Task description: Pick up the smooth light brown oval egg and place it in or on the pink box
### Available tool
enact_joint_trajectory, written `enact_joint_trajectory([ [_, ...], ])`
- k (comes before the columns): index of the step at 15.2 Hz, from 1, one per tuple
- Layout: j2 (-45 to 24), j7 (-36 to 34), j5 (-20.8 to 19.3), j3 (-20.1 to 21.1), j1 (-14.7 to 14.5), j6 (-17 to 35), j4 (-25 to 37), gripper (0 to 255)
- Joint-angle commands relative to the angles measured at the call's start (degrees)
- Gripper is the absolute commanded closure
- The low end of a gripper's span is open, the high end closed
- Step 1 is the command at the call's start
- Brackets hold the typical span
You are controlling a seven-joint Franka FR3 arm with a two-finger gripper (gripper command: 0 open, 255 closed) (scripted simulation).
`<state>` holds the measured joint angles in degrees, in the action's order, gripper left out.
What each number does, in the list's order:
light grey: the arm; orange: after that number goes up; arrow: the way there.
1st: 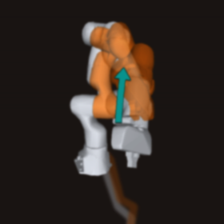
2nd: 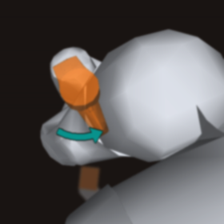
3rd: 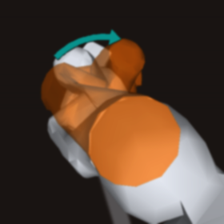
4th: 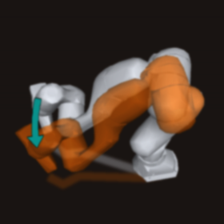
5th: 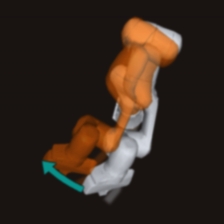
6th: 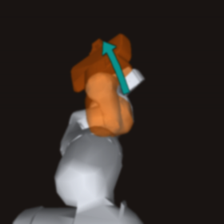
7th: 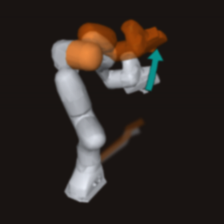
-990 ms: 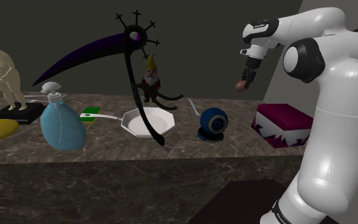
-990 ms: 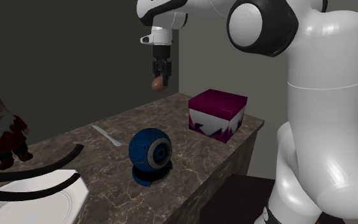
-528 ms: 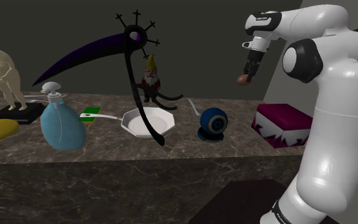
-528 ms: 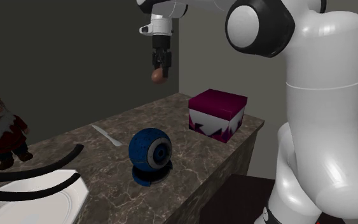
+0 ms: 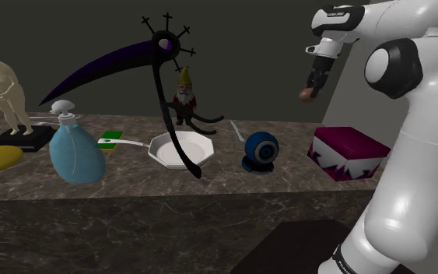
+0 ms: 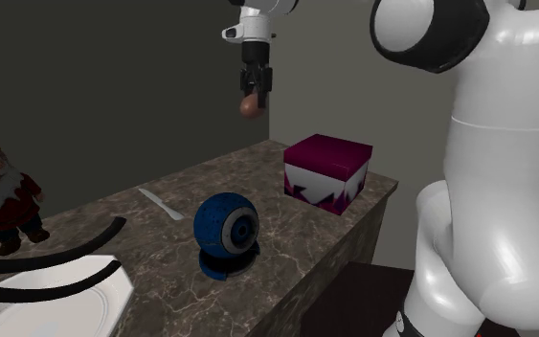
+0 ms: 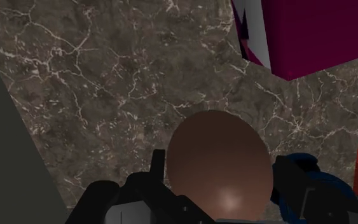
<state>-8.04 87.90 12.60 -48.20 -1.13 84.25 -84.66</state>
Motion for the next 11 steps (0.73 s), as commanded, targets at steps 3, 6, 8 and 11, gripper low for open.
enact_joint_trajectory([
  [3,11.4,-2.1,-8.4,0.1,-2.4,2.2,-9.6,255],
  [6,19.5,-3.8,-14.0,1.7,-1.9,2.6,-15.5,255],
  [8,24.4,-4.6,-17.1,3.0,-0.7,2.3,-18.9,255],
  [11,31.0,-5.2,-21.1,4.8,1.7,1.4,-23.2,255],
])
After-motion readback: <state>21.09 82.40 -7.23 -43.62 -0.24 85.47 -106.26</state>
